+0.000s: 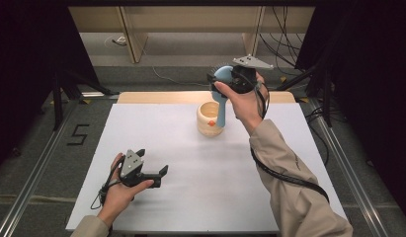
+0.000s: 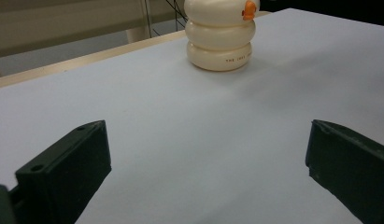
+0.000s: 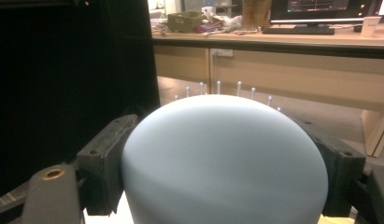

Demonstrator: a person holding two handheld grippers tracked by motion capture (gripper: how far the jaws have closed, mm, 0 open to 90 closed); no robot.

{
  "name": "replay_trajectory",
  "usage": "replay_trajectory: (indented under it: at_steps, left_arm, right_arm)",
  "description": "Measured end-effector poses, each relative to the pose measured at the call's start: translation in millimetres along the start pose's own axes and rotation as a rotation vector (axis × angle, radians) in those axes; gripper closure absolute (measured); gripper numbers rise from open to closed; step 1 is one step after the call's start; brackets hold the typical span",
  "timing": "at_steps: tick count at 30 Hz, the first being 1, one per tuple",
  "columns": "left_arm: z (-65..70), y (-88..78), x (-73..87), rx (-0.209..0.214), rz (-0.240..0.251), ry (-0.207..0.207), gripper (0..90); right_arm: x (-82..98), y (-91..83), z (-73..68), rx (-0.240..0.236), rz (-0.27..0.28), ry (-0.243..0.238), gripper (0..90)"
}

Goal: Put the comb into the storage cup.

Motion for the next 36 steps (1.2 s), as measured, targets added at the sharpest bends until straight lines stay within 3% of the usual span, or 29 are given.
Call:
replay_trajectory:
  at_steps: [36]
  left_arm:
    - [-0.7,-0.2,-0.8,-0.001,0.003,-0.003,0.0]
  right_arm:
    - [-16.8,5.3,6.4,0.017,0.025,0.009,21.3]
Point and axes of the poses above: each handheld gripper's, and its own axes: y roughly forward along the jaws, x roughly out of its underside, z roughly to its right, the point moved 10 cm from there along y, roughly forward along the jaws, and after that the axes turned 7 degrees about -z, right-handed, at the moved point
